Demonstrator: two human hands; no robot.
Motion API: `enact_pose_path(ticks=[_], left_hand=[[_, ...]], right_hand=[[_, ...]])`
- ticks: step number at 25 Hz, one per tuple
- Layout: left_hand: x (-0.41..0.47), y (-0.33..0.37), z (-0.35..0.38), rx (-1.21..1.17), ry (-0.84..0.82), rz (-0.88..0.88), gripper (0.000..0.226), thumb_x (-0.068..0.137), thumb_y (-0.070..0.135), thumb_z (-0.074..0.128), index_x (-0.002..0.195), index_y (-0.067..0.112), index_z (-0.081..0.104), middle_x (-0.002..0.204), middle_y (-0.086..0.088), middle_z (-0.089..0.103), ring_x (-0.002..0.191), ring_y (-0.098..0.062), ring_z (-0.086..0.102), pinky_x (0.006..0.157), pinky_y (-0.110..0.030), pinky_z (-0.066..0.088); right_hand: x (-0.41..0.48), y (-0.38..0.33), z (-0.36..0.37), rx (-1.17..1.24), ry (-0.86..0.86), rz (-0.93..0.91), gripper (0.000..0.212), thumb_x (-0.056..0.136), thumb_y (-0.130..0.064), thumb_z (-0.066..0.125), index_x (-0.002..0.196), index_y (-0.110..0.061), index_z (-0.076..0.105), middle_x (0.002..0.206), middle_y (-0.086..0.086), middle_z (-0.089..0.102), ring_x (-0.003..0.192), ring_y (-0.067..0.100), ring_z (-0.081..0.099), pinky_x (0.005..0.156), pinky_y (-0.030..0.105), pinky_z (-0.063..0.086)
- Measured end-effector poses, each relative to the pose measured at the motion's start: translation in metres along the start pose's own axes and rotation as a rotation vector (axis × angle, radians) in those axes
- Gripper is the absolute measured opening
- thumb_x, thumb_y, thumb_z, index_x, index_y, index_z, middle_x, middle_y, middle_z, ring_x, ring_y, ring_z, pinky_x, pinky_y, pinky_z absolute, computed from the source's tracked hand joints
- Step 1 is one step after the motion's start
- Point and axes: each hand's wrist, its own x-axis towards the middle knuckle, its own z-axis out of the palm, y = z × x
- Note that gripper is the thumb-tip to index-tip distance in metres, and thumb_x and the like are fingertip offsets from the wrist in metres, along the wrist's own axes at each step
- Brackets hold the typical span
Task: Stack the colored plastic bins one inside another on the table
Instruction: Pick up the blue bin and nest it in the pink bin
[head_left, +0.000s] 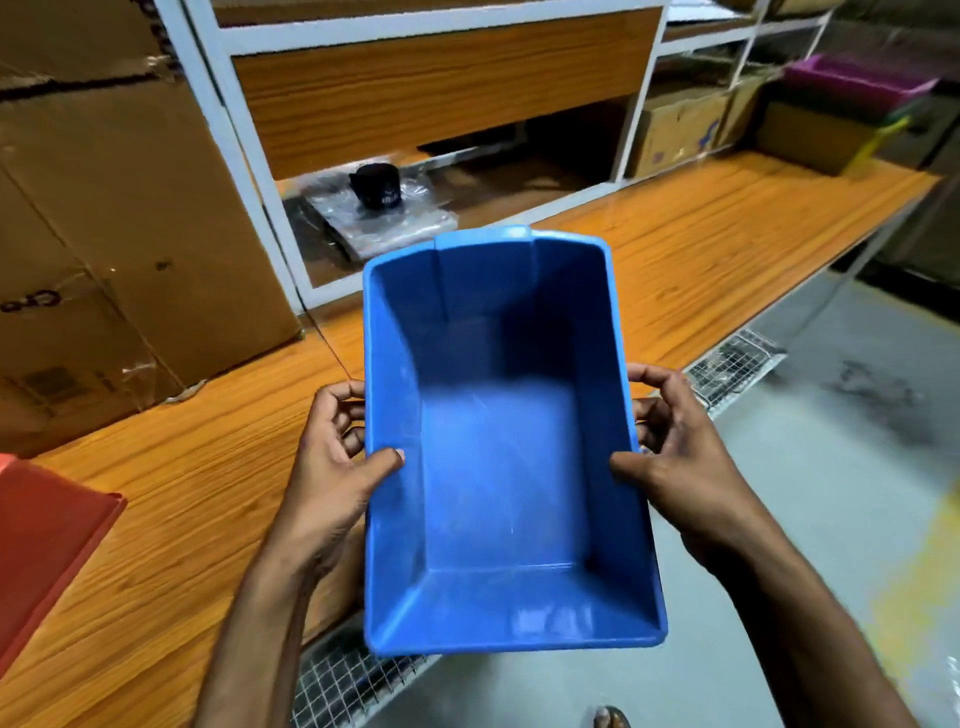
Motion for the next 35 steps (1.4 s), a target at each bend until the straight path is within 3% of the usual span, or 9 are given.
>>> enact_pose_path(ticks=[7, 13, 17, 20, 23, 25, 27, 29, 35], left_hand=[[0.001, 0.007, 0.18, 0.052, -0.102, 0.082, 0.053, 0.061, -0.003, 0.059, 0.109, 0.021, 0.056, 0.1, -0.001, 0.061, 0.08, -0.009, 0.052, 0.069, -0.018, 0.046], [-0.001, -0.011, 0.345, 0.132, -0.209, 0.102, 0.058, 0.071, -0.018, 0.063, 0.112, 0.022, 0.06, 0.099, -0.005, 0.06, 0.081, -0.014, 0.05, 0.065, -0.017, 0.045], [0.015, -0.026, 0.445, 0.132, -0.325, 0.027, 0.056, 0.069, -0.011, 0.069, 0.11, 0.027, 0.061, 0.099, 0.001, 0.067, 0.086, -0.015, 0.06, 0.074, -0.025, 0.053], [0.042, -0.037, 0.509, 0.14, -0.411, -0.024, 0.055, 0.065, -0.004, 0.069, 0.106, 0.031, 0.06, 0.102, -0.004, 0.07, 0.089, -0.019, 0.064, 0.07, -0.03, 0.053], [0.075, -0.049, 0.569, 0.163, -0.475, -0.018, 0.063, 0.072, -0.019, 0.068, 0.105, 0.032, 0.056, 0.104, -0.004, 0.068, 0.088, -0.014, 0.066, 0.066, -0.02, 0.052], [0.102, -0.056, 0.615, 0.167, -0.538, -0.008, 0.065, 0.074, -0.027, 0.063, 0.106, 0.029, 0.054, 0.102, -0.003, 0.065, 0.083, -0.004, 0.067, 0.062, -0.013, 0.052], [0.121, -0.058, 0.648, 0.162, -0.577, -0.009, 0.062, 0.075, -0.03, 0.059, 0.109, 0.022, 0.052, 0.098, -0.001, 0.065, 0.072, 0.006, 0.068, 0.058, -0.011, 0.052], [0.148, -0.058, 0.687, 0.149, -0.607, -0.018, 0.062, 0.077, -0.027, 0.06, 0.11, 0.024, 0.053, 0.1, -0.003, 0.067, 0.069, 0.005, 0.069, 0.056, -0.014, 0.053], [0.223, -0.051, 0.81, 0.097, -0.71, -0.147, 0.047, 0.083, -0.016, 0.064, 0.116, 0.017, 0.061, 0.103, -0.006, 0.07, 0.067, -0.001, 0.068, 0.052, -0.02, 0.054]], right_hand=[[-0.011, 0.026, -0.152, -0.083, 0.321, 0.074, 0.075, 0.076, 0.028, 0.053, 0.125, -0.029, 0.051, 0.098, 0.016, 0.059, 0.066, 0.003, 0.065, 0.052, 0.026, 0.056], [-0.018, 0.051, -0.303, -0.081, 0.487, 0.161, 0.069, 0.079, 0.023, 0.055, 0.121, -0.032, 0.052, 0.106, 0.014, 0.061, 0.078, 0.012, 0.068, 0.062, 0.041, 0.06], [-0.014, 0.063, -0.383, -0.069, 0.649, 0.168, 0.063, 0.077, 0.022, 0.056, 0.115, -0.029, 0.051, 0.108, 0.014, 0.061, 0.075, 0.013, 0.066, 0.057, 0.033, 0.059], [0.001, 0.071, -0.431, -0.108, 0.749, 0.166, 0.063, 0.076, 0.02, 0.059, 0.116, -0.028, 0.049, 0.103, 0.004, 0.061, 0.084, 0.016, 0.067, 0.059, 0.031, 0.058], [0.023, 0.077, -0.47, -0.11, 0.814, 0.157, 0.063, 0.075, 0.018, 0.059, 0.119, -0.026, 0.049, 0.103, 0.0, 0.061, 0.091, 0.02, 0.065, 0.068, 0.039, 0.06], [0.045, 0.081, -0.501, -0.089, 0.867, 0.155, 0.064, 0.076, 0.019, 0.059, 0.118, -0.028, 0.049, 0.101, -0.002, 0.059, 0.087, 0.016, 0.065, 0.064, 0.036, 0.059], [0.061, 0.079, -0.523, -0.044, 0.863, 0.157, 0.063, 0.078, 0.019, 0.059, 0.115, -0.031, 0.051, 0.1, -0.001, 0.059, 0.078, 0.009, 0.066, 0.058, 0.028, 0.055], [0.084, 0.077, -0.555, 0.024, 0.874, 0.158, 0.065, 0.078, 0.021, 0.059, 0.113, -0.034, 0.053, 0.099, 0.002, 0.06, 0.073, 0.005, 0.067, 0.057, 0.026, 0.054], [0.144, 0.064, -0.654, 0.192, 0.845, 0.164, 0.07, 0.075, 0.025, 0.063, 0.125, -0.024, 0.059, 0.111, 0.016, 0.066, 0.086, 0.022, 0.064, 0.054, 0.018, 0.05]])
